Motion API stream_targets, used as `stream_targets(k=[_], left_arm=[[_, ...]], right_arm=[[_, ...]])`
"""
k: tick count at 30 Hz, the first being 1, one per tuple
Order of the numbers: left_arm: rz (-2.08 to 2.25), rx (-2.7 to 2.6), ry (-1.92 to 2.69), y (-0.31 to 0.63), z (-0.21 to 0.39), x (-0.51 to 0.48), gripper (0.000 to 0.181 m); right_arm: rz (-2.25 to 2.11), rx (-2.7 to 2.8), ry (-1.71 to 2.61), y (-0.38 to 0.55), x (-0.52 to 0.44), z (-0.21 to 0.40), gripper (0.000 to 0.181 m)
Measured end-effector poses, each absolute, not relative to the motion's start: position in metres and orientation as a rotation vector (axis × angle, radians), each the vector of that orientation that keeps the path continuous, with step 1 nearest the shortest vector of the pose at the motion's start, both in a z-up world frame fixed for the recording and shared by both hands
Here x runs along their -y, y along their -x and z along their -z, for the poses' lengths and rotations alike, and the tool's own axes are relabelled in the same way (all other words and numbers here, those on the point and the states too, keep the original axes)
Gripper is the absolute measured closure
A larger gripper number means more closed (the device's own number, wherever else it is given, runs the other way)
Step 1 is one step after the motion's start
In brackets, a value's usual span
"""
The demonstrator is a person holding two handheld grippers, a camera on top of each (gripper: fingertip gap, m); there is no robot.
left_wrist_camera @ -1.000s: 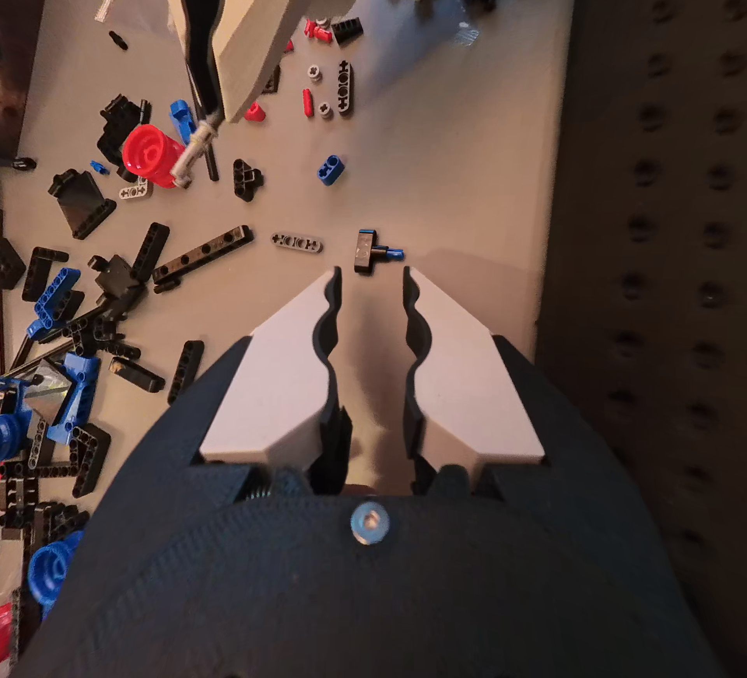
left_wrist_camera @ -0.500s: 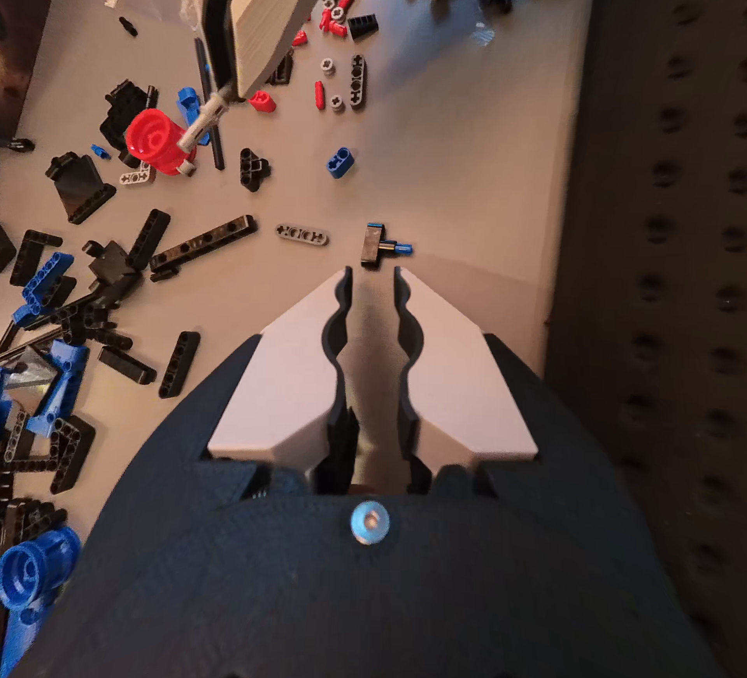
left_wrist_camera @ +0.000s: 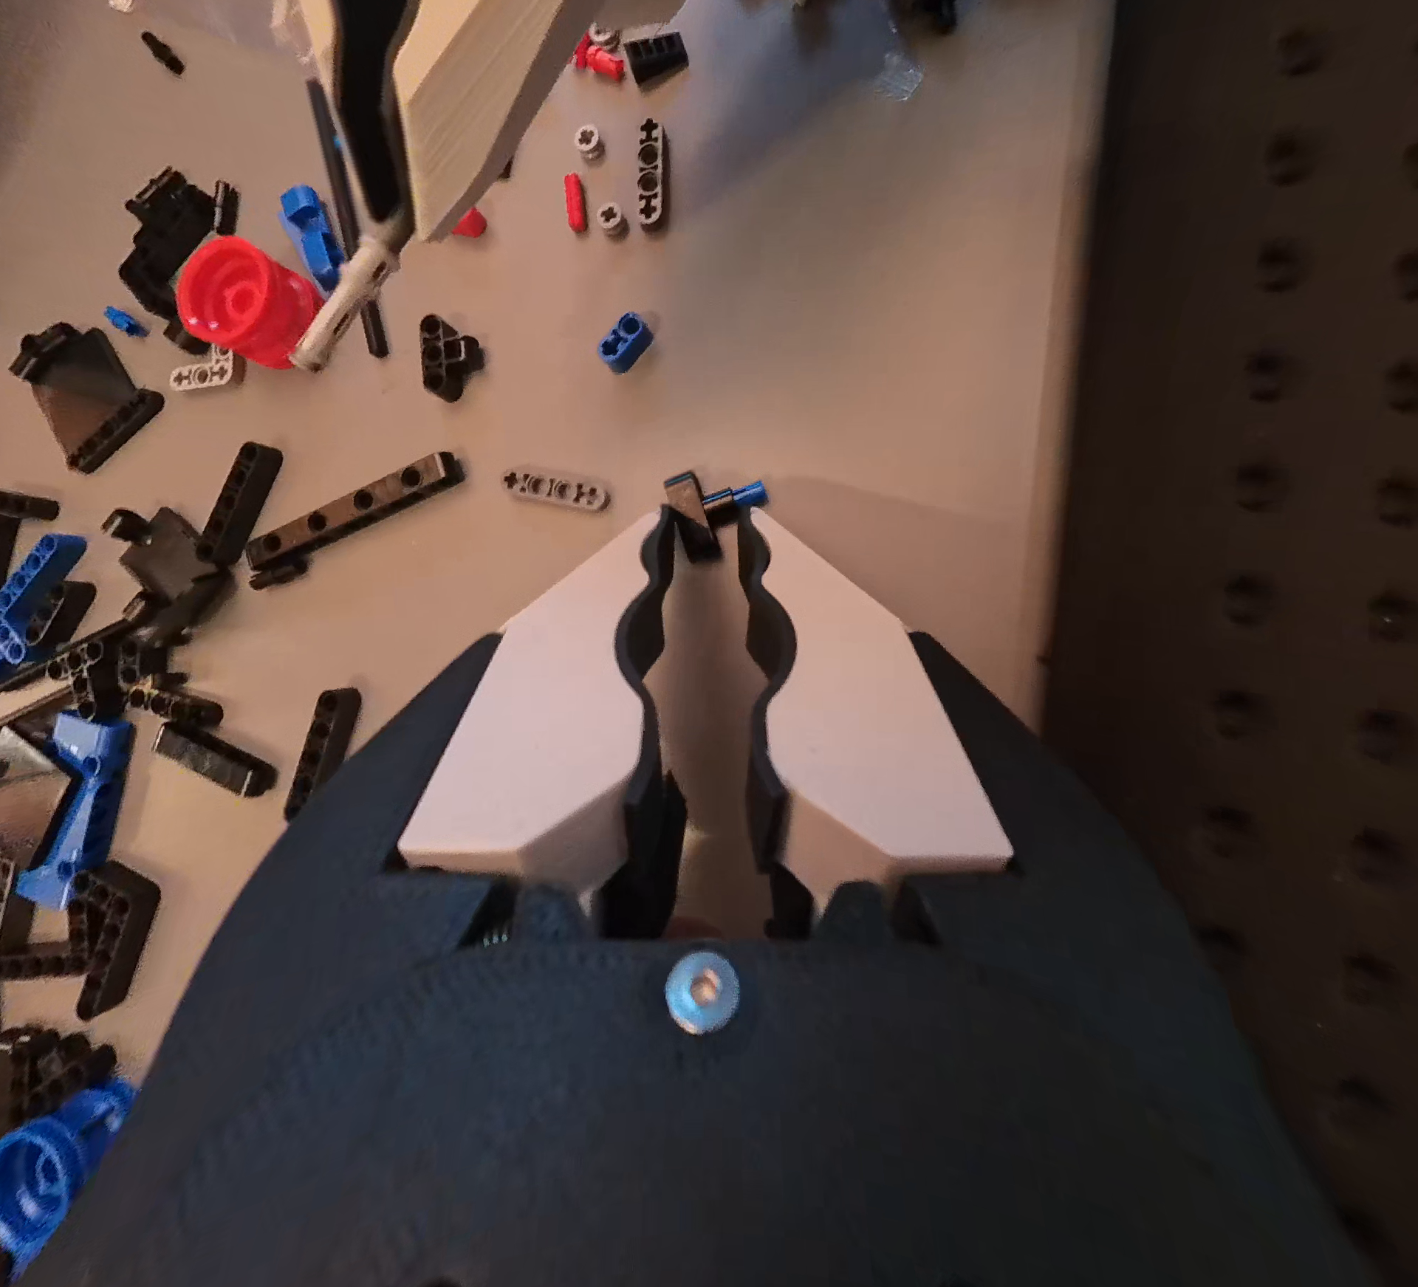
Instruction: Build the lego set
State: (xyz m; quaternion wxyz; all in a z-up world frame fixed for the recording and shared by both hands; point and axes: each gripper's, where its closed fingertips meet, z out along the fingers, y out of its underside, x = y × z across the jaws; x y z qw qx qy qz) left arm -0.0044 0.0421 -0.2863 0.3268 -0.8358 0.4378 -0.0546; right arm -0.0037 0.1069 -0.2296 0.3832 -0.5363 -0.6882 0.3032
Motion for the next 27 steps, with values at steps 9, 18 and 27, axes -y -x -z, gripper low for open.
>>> stream_targets(k=[9, 18, 27], left_arm=[[0.068, -1.042, 2.153, 0.02, 0.275, -0.048, 0.168], [-0.038, -0.868, 2.029, 0.041, 0.247, -0.068, 0.168], [-0.123, -0.745, 1.89, 0.053, 0.216, -0.081, 0.168]], right_arm=[[-0.901, 1.693, 1.397, 0.004, -0.106, 0.22, 0.18], [-0.972, 1.661, 1.407, 0.005, -0.104, 0.215, 0.179], [-1.035, 1.648, 1.422, 0.013, -0.093, 0.214, 0.179]])
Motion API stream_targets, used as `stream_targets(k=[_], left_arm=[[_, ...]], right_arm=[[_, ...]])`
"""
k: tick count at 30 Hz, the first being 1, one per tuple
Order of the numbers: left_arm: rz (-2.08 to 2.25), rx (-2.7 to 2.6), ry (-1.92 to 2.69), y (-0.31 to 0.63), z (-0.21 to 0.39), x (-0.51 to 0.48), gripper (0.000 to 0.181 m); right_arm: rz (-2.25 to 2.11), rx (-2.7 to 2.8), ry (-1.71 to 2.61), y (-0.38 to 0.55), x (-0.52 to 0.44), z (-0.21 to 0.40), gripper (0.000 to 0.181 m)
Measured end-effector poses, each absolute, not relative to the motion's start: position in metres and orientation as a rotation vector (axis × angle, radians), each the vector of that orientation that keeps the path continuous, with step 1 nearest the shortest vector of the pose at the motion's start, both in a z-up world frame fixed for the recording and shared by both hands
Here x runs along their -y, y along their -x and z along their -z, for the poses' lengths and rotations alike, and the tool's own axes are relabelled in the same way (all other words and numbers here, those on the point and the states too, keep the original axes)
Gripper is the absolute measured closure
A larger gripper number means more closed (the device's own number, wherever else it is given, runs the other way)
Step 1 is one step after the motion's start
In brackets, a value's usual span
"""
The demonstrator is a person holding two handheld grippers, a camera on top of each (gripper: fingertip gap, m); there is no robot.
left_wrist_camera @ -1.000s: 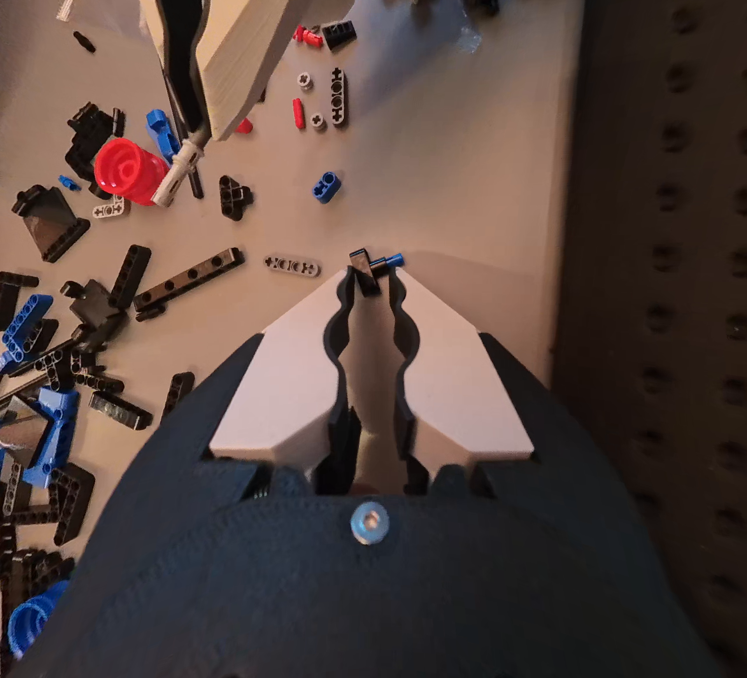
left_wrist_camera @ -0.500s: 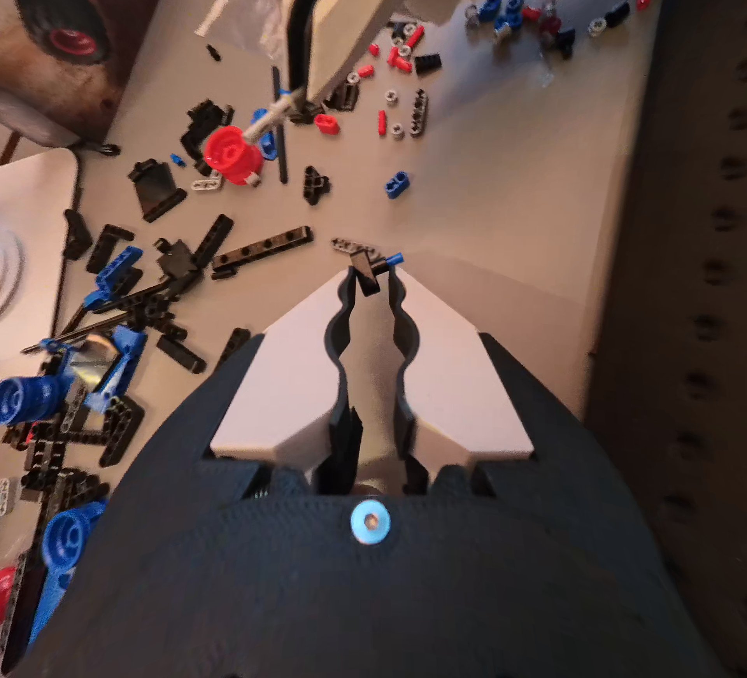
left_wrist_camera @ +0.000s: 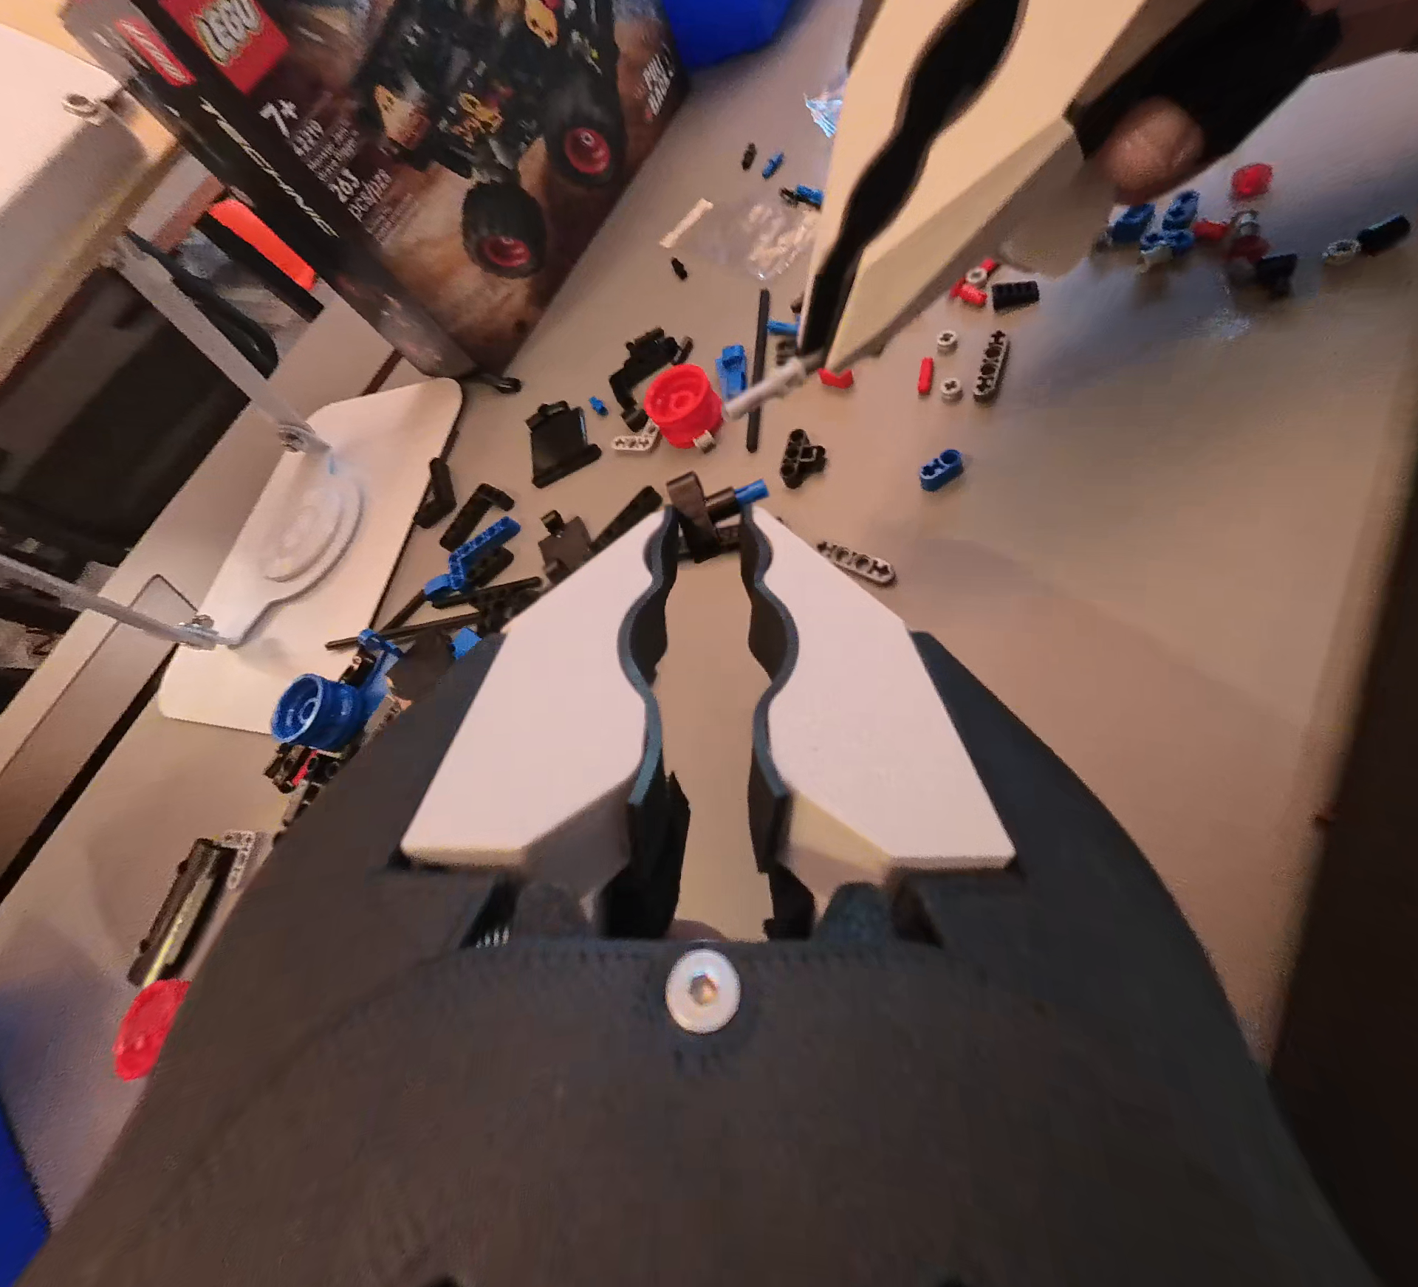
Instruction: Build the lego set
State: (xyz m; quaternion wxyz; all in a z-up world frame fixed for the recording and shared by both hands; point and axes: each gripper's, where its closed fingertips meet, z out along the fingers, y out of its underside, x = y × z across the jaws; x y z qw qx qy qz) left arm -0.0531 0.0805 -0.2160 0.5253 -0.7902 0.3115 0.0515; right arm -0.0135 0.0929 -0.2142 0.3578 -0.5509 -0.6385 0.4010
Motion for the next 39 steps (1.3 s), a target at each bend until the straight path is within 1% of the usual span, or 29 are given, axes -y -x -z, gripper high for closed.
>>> stream_targets(k=[11, 34, 37, 39], left_arm=[[-0.231, -0.787, 1.819, 0.05, 0.208, -0.083, 0.168], [-0.371, -0.841, 1.834, 0.05, 0.215, -0.085, 0.169], [-0.414, -0.873, 1.83, 0.049, 0.217, -0.085, 0.174], [-0.437, -0.893, 1.842, 0.046, 0.222, -0.084, 0.174]], right_arm=[[-1.046, 1.598, 1.49, 0.024, -0.092, 0.218, 0.179], [-0.972, 1.599, 1.551, 0.029, -0.093, 0.226, 0.18], [-0.965, 1.588, 1.585, 0.031, -0.092, 0.229, 0.18], [-0.96, 1.597, 1.596, 0.033, -0.088, 0.231, 0.18]])
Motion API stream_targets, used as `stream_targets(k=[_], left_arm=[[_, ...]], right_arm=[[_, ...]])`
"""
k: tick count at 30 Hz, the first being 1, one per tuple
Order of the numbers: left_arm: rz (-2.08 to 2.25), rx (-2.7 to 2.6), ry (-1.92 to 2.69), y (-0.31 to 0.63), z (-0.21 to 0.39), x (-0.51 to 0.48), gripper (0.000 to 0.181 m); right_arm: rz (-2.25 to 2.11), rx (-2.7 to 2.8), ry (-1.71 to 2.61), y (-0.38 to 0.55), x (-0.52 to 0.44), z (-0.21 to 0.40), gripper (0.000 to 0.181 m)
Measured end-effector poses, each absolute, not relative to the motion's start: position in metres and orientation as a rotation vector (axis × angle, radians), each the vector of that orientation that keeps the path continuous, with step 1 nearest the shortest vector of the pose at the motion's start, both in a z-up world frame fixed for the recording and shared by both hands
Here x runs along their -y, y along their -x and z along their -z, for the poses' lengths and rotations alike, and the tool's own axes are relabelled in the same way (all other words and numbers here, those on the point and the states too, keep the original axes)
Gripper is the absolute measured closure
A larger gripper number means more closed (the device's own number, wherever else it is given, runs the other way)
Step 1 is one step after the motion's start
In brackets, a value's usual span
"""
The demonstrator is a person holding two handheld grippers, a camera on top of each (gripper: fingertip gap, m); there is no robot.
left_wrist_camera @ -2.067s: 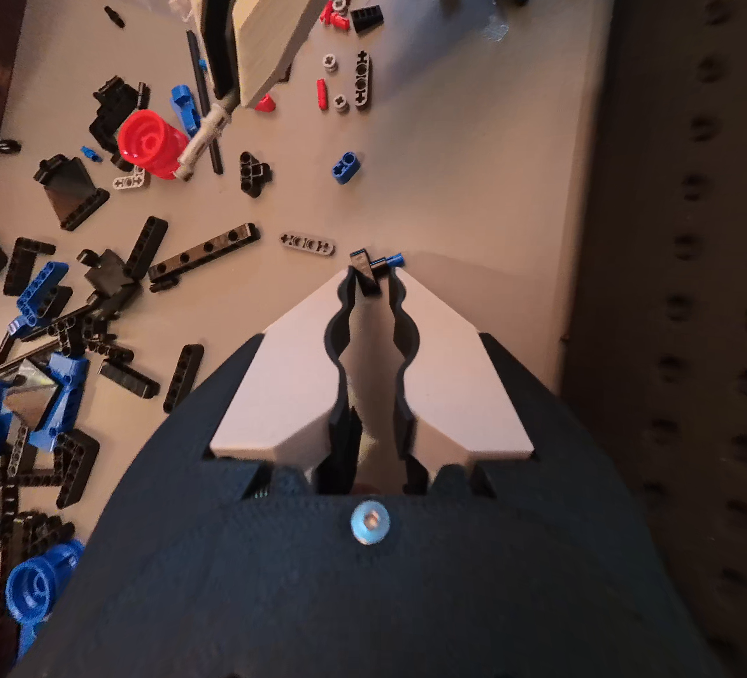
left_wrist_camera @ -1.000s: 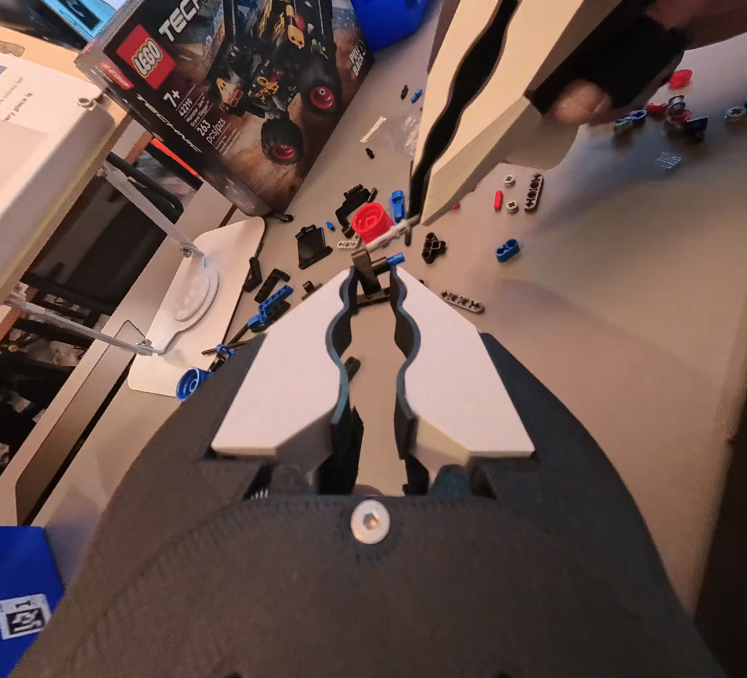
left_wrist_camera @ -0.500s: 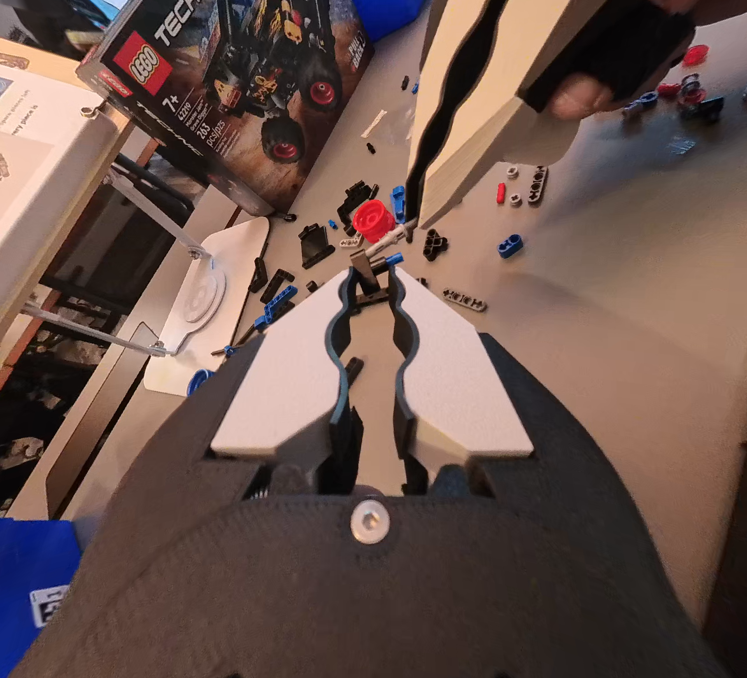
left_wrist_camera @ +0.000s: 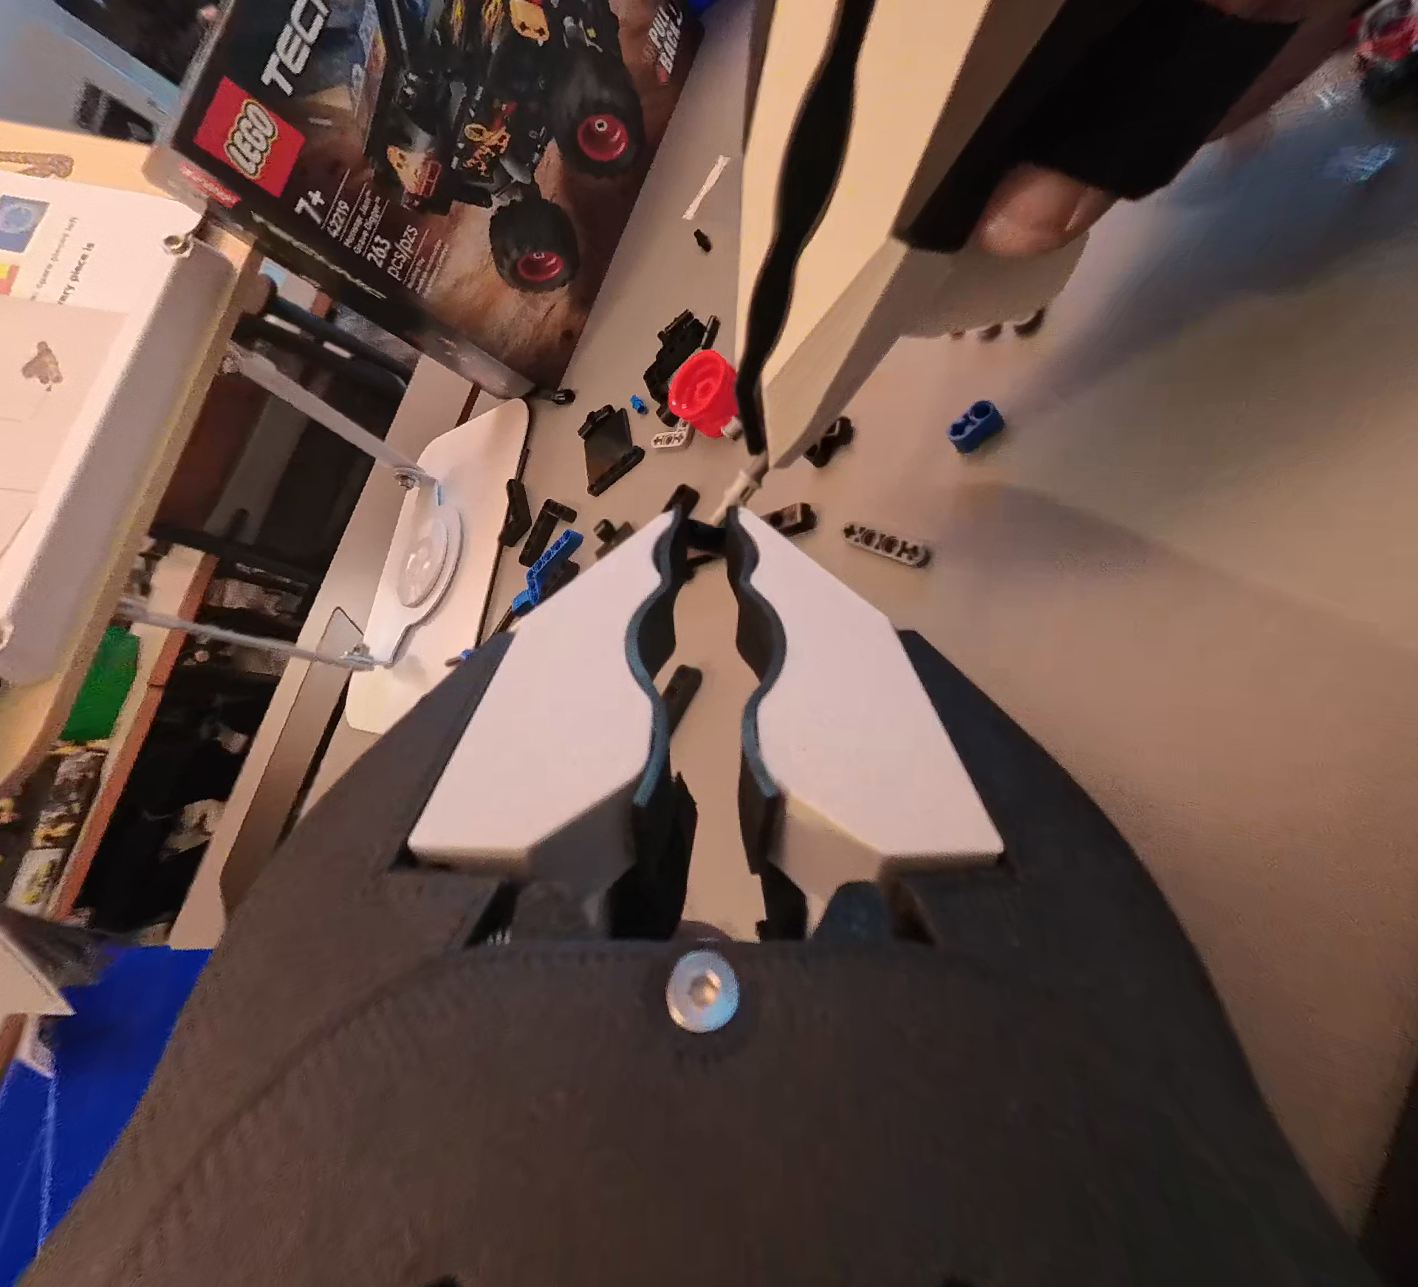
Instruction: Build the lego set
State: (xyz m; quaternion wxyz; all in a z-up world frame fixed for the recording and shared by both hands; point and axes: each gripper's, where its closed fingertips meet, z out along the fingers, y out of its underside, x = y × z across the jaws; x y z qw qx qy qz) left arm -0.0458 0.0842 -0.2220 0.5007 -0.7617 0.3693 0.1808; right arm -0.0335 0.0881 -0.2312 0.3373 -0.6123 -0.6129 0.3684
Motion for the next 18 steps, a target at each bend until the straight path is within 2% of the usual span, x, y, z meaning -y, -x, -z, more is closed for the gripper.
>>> stream_targets(k=[8, 18], left_arm=[[-0.362, -0.89, 1.916, 0.047, 0.234, -0.079, 0.174], [-0.21, -0.873, 2.197, 0.042, 0.285, -0.04, 0.175]], right_arm=[[-0.964, 1.63, 1.602, 0.033, -0.084, 0.237, 0.18], [-0.885, 1.927, 1.584, 0.016, -0.059, 0.268, 0.18]])
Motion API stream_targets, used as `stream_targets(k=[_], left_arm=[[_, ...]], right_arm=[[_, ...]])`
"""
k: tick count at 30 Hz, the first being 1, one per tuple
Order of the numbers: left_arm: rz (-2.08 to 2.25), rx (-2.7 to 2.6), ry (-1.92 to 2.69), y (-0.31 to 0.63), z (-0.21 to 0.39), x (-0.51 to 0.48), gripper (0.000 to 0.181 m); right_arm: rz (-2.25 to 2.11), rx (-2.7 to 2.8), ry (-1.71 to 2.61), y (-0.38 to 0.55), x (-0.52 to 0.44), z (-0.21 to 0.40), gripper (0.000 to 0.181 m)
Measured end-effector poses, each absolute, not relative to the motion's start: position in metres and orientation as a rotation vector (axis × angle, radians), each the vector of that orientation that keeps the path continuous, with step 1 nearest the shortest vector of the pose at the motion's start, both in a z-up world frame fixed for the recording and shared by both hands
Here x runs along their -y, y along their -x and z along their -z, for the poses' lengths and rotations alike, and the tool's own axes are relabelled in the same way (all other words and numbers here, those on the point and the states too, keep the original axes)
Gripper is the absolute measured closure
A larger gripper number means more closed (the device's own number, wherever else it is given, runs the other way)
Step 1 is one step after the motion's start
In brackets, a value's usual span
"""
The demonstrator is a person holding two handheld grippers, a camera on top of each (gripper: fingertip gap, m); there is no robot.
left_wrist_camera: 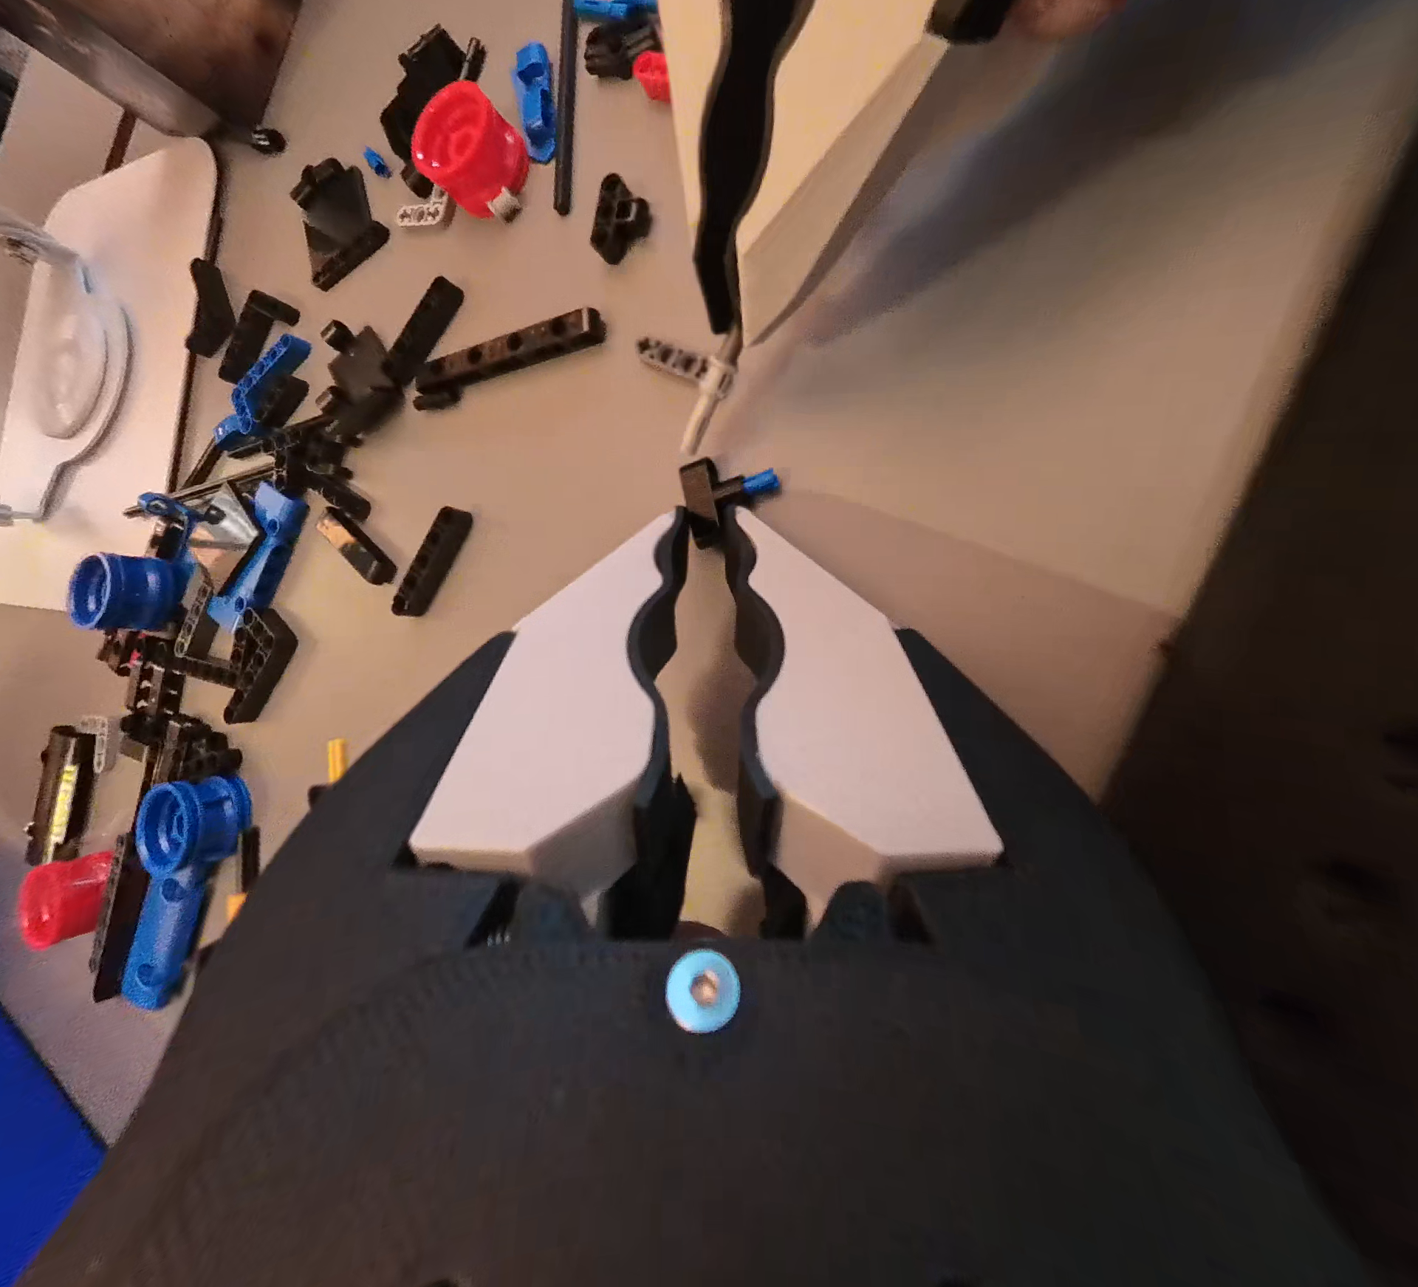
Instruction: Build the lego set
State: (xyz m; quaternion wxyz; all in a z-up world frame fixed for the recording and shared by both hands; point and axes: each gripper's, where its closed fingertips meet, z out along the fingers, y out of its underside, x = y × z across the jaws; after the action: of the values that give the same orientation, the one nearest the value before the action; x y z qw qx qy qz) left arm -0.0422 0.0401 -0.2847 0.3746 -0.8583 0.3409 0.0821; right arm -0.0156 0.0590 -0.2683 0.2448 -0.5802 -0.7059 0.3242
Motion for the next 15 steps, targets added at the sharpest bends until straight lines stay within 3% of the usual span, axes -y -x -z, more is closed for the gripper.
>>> stream_targets(k=[15], left_arm=[[-0.052, -0.915, 2.211, 0.031, 0.285, -0.02, 0.168]], right_arm=[[-0.762, 2.111, 1.524, 0.011, -0.033, 0.283, 0.17]])
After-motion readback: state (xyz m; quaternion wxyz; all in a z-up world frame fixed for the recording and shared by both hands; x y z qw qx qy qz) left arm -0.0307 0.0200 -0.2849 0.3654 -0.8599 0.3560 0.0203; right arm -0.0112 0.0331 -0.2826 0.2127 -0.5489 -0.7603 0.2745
